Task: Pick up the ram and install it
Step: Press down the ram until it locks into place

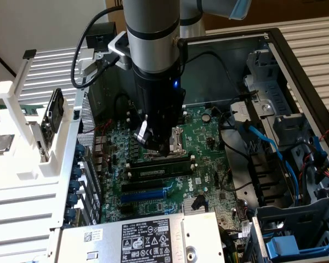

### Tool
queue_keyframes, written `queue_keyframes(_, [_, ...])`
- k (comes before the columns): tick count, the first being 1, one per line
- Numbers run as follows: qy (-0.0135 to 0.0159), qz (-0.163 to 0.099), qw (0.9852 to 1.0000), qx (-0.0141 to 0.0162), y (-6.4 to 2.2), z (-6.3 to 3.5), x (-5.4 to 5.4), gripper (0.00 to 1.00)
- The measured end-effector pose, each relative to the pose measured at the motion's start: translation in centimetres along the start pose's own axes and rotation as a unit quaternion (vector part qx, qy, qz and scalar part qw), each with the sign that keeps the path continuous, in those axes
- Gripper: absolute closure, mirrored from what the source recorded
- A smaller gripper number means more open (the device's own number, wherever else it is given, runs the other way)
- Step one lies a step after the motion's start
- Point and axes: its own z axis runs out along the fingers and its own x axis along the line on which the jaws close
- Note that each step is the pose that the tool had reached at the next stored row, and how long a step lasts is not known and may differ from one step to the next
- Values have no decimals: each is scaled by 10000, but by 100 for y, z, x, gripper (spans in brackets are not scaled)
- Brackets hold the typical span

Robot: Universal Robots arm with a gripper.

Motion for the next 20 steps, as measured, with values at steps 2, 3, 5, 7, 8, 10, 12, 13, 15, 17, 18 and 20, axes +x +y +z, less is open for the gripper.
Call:
queue_keyframes(2, [-3,139,9999,8,0,-1,0,90])
queue_keyframes(3, [-5,211,9998,12,0,-1,0,90])
queue_keyframes(5, [-12,497,9988,27,0,-2,0,90])
queue_keyframes(7, [-14,637,9980,35,0,-3,0,90])
queue_keyframes(8, [-16,704,9975,38,0,-3,0,90])
queue_keyframes(10, [-19,848,9964,46,0,-4,0,90])
queue_keyframes(12, [-22,986,9951,54,0,-4,0,90])
queue_keyframes(13, [-24,1057,9944,58,0,-4,0,90])
queue_keyframes(15, [-27,1197,9928,65,0,-4,0,90])
queue_keyframes(17, [-31,1337,9910,73,0,-5,0,90])
queue_keyframes(18, [-32,1412,9900,77,0,-5,0,90])
queue_keyframes(20, [-35,1550,9879,84,0,-5,0,90])
